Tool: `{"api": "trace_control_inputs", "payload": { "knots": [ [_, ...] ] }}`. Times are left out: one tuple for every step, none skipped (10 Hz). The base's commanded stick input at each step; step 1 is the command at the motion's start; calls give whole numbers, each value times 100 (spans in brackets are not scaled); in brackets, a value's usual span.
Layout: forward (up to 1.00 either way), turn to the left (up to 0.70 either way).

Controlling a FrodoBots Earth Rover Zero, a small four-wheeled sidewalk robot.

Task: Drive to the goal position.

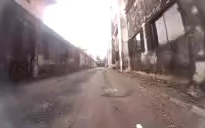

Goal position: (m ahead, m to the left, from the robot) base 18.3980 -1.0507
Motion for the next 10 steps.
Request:
{"api": "trace_control_inputs", "payload": {
  "knots": [
    [100,1],
    [100,1],
    [100,1],
    [100,1],
    [100,1],
    [100,1],
    [100,1],
    [100,1],
    [100,1],
    [100,1]
  ]
}}
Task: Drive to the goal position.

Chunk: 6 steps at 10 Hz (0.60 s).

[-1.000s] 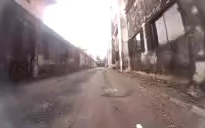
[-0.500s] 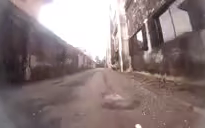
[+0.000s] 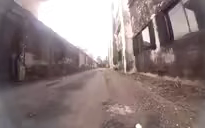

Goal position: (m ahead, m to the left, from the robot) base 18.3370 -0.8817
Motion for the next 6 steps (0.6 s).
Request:
{"api": "trace_control_inputs", "payload": {
  "knots": [
    [100,1],
    [100,1],
    [100,1],
    [100,1],
    [100,1],
    [100,1]
  ]
}}
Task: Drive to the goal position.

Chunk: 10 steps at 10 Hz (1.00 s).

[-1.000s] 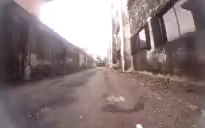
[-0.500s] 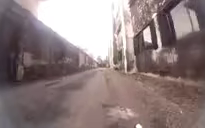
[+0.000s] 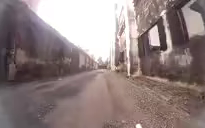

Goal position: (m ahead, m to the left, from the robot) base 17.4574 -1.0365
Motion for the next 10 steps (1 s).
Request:
{"api": "trace_control_inputs", "payload": {
  "knots": [
    [100,1],
    [100,1],
    [100,1],
    [100,1],
    [100,1],
    [100,1],
    [100,1],
    [100,1],
    [100,1],
    [100,1]
  ]
}}
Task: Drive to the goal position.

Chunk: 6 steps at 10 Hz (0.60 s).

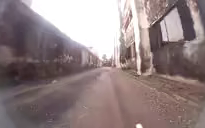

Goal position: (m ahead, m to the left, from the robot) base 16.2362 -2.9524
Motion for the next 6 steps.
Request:
{"api": "trace_control_inputs", "payload": {
  "knots": [
    [100,1],
    [100,1],
    [100,1],
    [100,1],
    [100,1],
    [100,1]
  ]
}}
